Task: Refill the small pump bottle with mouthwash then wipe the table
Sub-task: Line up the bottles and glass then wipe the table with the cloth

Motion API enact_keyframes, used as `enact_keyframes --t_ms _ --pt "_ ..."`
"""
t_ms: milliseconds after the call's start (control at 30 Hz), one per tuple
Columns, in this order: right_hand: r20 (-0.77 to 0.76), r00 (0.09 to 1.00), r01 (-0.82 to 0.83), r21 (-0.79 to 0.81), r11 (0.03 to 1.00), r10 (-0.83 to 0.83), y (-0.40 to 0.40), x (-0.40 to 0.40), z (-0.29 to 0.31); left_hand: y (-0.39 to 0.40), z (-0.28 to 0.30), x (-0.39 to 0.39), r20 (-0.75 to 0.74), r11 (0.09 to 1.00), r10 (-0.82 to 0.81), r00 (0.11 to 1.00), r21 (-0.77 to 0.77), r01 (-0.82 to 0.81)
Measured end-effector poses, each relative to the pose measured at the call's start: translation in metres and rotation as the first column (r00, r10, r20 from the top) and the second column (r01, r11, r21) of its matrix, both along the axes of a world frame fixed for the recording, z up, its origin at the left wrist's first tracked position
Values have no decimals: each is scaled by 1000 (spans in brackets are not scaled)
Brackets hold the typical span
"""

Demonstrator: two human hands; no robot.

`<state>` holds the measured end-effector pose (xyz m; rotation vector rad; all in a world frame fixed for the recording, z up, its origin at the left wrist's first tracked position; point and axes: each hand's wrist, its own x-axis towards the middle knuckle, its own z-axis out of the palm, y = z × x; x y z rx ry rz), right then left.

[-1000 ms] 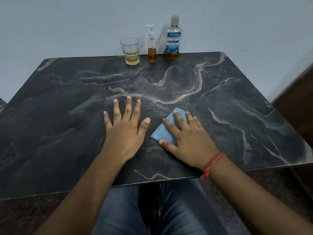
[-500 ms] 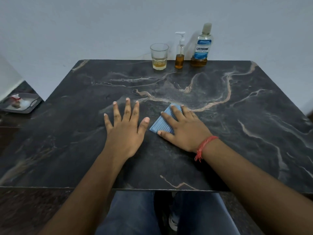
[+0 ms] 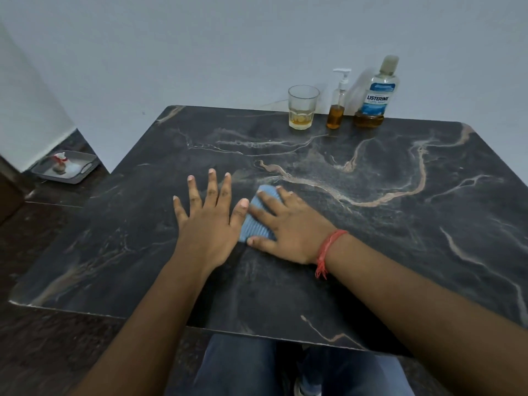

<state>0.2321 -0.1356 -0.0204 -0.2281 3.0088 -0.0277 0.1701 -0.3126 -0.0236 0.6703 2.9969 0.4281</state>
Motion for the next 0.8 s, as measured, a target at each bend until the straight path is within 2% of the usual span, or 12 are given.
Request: enact_keyframes --t_ms 67,200,267,333,400,500,533,567,667,700,733,800 --pt "-7 999 -52 16 999 52 0 -14 1 -3 1 -4 -1 1000 11 1000 4 -11" --pt "-21 964 265 25 964 -264 23 -60 -1 -9 3 -11 -1 1000 24 1000 0 -24" --pt "-19 980 200 -1 980 -200 11 -70 -5 -10 3 -13 -6 1000 22 1000 -6 -22" --pt "-33 999 10 8 1000 -9 -5 -74 -7 -11 2 -17 -2 1000 26 1000 -9 -26" --pt "-37 999 -13 44 999 14 4 -87 -4 -12 2 -19 3 1000 27 1000 -13 -27" --pt "-22 933 360 9 933 -359 35 -113 -2 -17 2 -23 2 1000 25 1000 1 -25" --pt "-13 904 428 -1 904 -428 37 -118 -4 -17 3 -24 -3 1000 24 1000 4 -24" --pt "-17 910 413 0 911 -413 32 -122 -6 -17 3 -25 -7 1000 20 1000 5 -20" --pt "-25 993 117 -10 993 -117 8 -123 -8 -11 3 -29 -9 1000 9 1000 3 -9" --pt "-24 996 82 -13 997 -82 11 -124 -8 -9 3 -29 -8 1000 3 1000 2 -3" --pt "-29 992 121 -11 993 -122 19 -126 -6 -8 3 -30 -5 1000 -4 1000 2 4" --pt "-34 933 357 -10 934 -357 40 -126 -4 -5 5 -30 -4 1000 -18 1000 5 18"
